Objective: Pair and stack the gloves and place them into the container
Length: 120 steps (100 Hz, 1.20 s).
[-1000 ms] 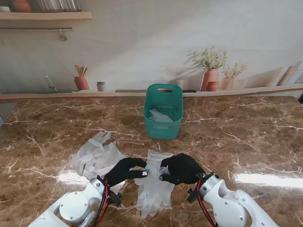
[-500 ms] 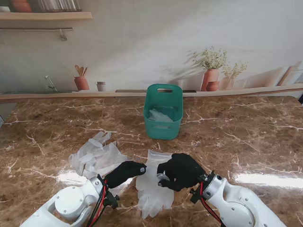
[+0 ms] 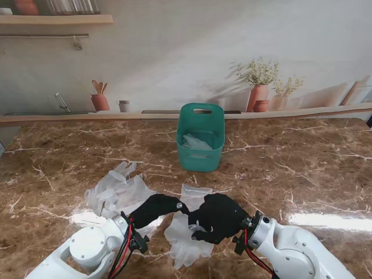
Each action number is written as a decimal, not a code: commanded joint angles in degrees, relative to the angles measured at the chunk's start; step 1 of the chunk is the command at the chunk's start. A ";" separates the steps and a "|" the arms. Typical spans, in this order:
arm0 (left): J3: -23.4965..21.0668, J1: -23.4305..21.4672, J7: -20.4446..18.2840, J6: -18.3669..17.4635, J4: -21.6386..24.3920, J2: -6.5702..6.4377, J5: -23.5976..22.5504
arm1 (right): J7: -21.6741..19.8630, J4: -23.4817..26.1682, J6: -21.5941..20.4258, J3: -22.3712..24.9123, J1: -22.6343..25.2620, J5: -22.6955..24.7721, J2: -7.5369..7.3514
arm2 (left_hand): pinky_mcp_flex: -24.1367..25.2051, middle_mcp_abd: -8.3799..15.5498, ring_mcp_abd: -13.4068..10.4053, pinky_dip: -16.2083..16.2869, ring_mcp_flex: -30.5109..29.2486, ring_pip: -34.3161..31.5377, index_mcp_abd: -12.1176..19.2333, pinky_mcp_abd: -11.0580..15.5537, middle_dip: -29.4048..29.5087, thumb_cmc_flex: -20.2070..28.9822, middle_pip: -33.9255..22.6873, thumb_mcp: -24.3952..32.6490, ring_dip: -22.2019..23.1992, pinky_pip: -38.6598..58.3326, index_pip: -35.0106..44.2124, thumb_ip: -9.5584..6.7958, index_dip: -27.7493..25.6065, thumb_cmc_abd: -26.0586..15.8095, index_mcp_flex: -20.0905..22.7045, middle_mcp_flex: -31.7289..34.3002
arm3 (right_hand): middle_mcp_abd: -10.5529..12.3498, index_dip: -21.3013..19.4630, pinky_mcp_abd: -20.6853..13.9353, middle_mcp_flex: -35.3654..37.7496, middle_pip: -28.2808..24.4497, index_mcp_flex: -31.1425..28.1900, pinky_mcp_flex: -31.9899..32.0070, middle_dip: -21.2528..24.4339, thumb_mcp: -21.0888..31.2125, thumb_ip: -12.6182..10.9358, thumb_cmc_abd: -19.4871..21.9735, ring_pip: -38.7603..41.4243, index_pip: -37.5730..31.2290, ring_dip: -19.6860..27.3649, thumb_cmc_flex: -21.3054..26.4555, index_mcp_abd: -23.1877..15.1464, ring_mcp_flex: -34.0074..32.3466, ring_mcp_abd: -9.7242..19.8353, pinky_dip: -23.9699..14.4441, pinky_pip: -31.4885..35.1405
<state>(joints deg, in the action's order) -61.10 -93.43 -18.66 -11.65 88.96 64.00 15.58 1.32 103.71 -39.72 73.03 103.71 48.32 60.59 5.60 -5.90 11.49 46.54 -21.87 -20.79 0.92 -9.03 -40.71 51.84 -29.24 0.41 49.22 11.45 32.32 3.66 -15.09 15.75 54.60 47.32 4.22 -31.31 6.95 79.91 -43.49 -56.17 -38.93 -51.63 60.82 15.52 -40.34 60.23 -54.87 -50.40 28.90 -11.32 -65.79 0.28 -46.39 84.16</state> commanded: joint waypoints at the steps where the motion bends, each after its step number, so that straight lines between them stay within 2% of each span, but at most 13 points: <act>1: 0.40 -0.20 0.08 -0.82 0.37 -0.16 -1.39 | -0.19 -0.07 0.34 -0.17 0.23 1.39 -0.22 | 0.21 2.56 -1.15 1.33 -1.11 -0.94 3.38 2.06 -1.05 4.28 -1.53 0.23 0.83 1.03 5.52 -0.82 3.76 4.23 0.43 1.86 | 0.78 0.87 -0.26 1.96 0.23 -0.65 0.63 -1.42 0.93 1.11 0.27 -0.39 0.04 -1.57 0.82 -4.57 1.21 3.19 -1.24 -0.59; 7: 0.45 -0.23 0.22 -0.98 0.48 -0.28 -2.33 | 0.37 -0.13 0.52 -0.22 0.18 2.29 -0.23 | 0.30 2.48 -0.72 1.88 -1.93 -1.42 3.28 1.77 -0.84 2.98 -1.40 -0.29 0.95 1.47 5.94 -0.73 3.58 4.43 0.16 2.22 | 0.80 1.10 -0.25 1.96 0.28 -0.59 0.61 -1.43 0.83 1.08 0.34 -0.65 -0.02 -1.54 0.76 -4.68 1.11 3.33 -1.32 -0.64; 14: 0.26 -0.14 -0.70 -0.18 0.61 -0.59 -2.87 | 1.40 -0.38 0.69 -0.30 0.12 2.92 -0.12 | 0.58 0.96 0.97 3.56 -4.21 -2.12 0.74 0.93 1.49 -3.14 0.39 -0.69 0.43 1.61 0.03 -0.97 -0.08 2.20 -0.89 3.03 | 0.77 1.22 -0.25 2.02 0.25 -0.61 0.61 -1.45 0.80 1.07 0.36 -0.70 -0.08 -1.57 0.73 -4.68 1.02 3.26 -1.37 -0.66; 22: 0.11 0.22 -2.98 1.01 0.52 -1.08 -3.14 | 2.41 -0.34 1.11 -0.21 0.24 3.90 -0.06 | 0.37 0.26 1.44 2.40 -4.24 -2.14 -2.56 0.71 3.27 -7.53 2.01 -1.12 0.09 0.56 -9.23 -1.30 0.28 1.42 -6.77 3.17 | 0.85 1.35 -0.25 1.99 0.27 -0.53 0.61 -1.46 0.78 1.06 0.44 -0.75 -0.12 -1.62 0.63 -4.64 1.01 3.20 -1.42 -0.69; 30: 0.18 0.56 -4.74 1.30 0.34 -1.48 -3.05 | 3.62 -0.16 1.77 -0.03 0.38 5.61 -0.06 | 0.02 0.39 1.19 0.18 -3.79 -2.78 -3.55 1.05 1.63 -7.73 -0.29 -0.94 0.56 -0.55 -11.71 -1.37 0.81 2.12 -7.23 3.61 | 0.97 1.52 -0.32 2.03 0.25 -0.44 0.46 -1.48 0.75 1.07 0.57 -0.81 -0.13 -1.67 0.48 -4.62 0.93 3.39 -1.44 -0.74; 37: 0.44 0.73 -4.75 0.72 0.37 -1.69 -4.11 | 4.71 -0.28 2.32 -0.12 0.42 6.34 0.02 | -0.03 1.88 0.86 -0.62 -4.57 -4.41 -1.47 1.44 -1.98 -3.69 -3.98 0.73 2.36 -0.15 -8.14 -1.49 -1.30 3.29 -4.88 5.34 | 0.97 1.63 -0.39 2.05 0.19 -0.43 0.28 -1.52 0.78 1.07 0.59 -0.78 -0.24 -1.76 0.41 -4.62 0.82 3.31 -1.45 -0.84; 45: 0.85 0.62 -2.25 -1.03 0.47 -1.50 -6.56 | 4.76 -0.22 2.89 -0.09 0.56 6.25 0.05 | 0.62 4.36 0.22 3.92 -8.23 -7.06 6.12 1.87 -5.70 3.73 -8.78 5.52 4.21 2.39 9.45 0.07 -0.28 7.86 -1.83 11.35 | 1.16 1.72 -0.40 2.04 0.13 -0.27 0.25 -1.56 0.77 1.13 0.88 -0.81 -0.25 -1.81 -0.02 -4.52 0.79 3.31 -1.47 -0.90; 49: 0.92 0.43 -0.84 -1.59 0.63 -1.31 -7.19 | 4.69 -0.31 3.15 -0.15 0.61 5.82 0.10 | 0.69 4.75 -0.06 6.42 -9.25 -7.88 7.94 1.96 -12.25 1.95 -7.56 15.30 4.22 2.56 14.69 2.33 -1.21 10.37 -1.31 13.72 | 0.68 1.82 -0.40 1.82 0.13 -0.02 0.24 -1.61 0.88 1.20 1.30 -0.90 -0.22 -1.85 -0.69 -4.19 0.96 3.24 -1.51 -0.93; 64: 0.93 0.51 0.43 -3.97 0.55 -1.38 -9.18 | 4.59 -1.14 4.50 -0.35 0.86 2.07 0.56 | 0.77 5.15 -1.29 8.00 -10.30 -8.42 8.72 1.97 -14.34 -2.43 -6.02 26.31 3.93 2.78 16.63 3.98 -5.88 13.20 -1.75 15.35 | 0.68 2.56 -0.18 0.63 0.76 0.98 1.52 -1.64 0.76 1.80 5.70 -1.83 0.15 -1.75 -3.19 -2.59 2.42 2.43 -1.62 -1.62; 82: 1.37 0.77 0.92 -6.13 -0.22 -1.36 -9.26 | 5.49 -2.65 7.46 -0.84 1.68 -2.96 1.41 | 0.65 5.11 -1.73 7.53 -9.78 -7.93 8.63 2.16 -16.55 -3.44 -6.63 28.75 3.82 2.49 17.02 3.86 -9.22 13.09 -3.12 14.00 | 0.00 1.45 -0.50 -2.65 5.70 0.73 4.95 1.36 -1.73 0.83 13.54 -6.49 2.81 0.15 -5.80 -0.87 6.42 1.44 -2.19 -3.90; 92: 1.71 0.89 1.80 -7.53 -0.71 -1.14 -8.94 | 8.32 -3.42 10.38 -1.68 2.29 -4.45 2.13 | 0.59 5.54 -2.03 7.27 -9.38 -7.49 9.32 2.36 -17.90 -4.21 -6.74 30.54 3.68 2.42 17.21 3.88 -10.40 13.87 -3.58 13.46 | -0.28 1.04 -0.67 -3.77 7.69 0.76 5.63 3.03 -1.50 0.17 13.45 -8.11 4.05 1.05 -6.42 -1.09 7.62 1.09 -2.35 -4.34; 105: 1.70 0.70 2.71 -8.73 -0.81 -0.93 -8.51 | 11.64 -4.21 13.19 -2.25 3.06 -5.17 2.86 | 0.64 6.33 -2.19 7.53 -8.94 -6.76 10.16 2.20 -18.65 -4.99 -5.48 33.06 3.23 2.85 18.02 4.55 -11.17 14.69 -4.48 12.95 | -0.60 7.55 -1.06 -5.19 10.49 0.45 6.08 6.46 1.61 -2.46 9.94 -10.17 5.70 2.46 -8.75 -0.50 9.02 0.89 -2.39 -5.10; 120: 0.95 0.32 2.65 -8.97 -0.35 -1.08 -8.82 | 12.69 -4.54 14.48 -1.94 3.81 -6.86 3.32 | -0.22 7.95 -3.01 9.44 -9.05 -3.77 10.74 1.51 -14.20 -6.00 4.73 34.59 -0.63 4.57 17.83 5.12 -17.35 12.12 -7.71 12.80 | -0.68 10.59 -0.98 -5.61 11.18 0.23 6.52 7.70 2.90 -3.74 9.09 -10.98 4.96 2.99 -9.26 -0.43 9.64 0.72 -2.21 -5.80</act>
<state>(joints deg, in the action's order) -59.81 -92.56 -15.76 -20.83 88.30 62.99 6.88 14.04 100.02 -25.95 70.98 106.49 41.60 63.51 5.47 -1.08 11.59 54.42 -29.89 -26.70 7.10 -8.79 -57.61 46.81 -29.08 32.61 50.33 14.16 49.17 8.03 -29.14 29.04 49.27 59.98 3.74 -21.86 6.99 74.29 -32.57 -56.00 -32.78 -44.59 61.61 14.07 -30.56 49.37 -49.35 -48.31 22.22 -11.40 -57.08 0.51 -47.13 78.97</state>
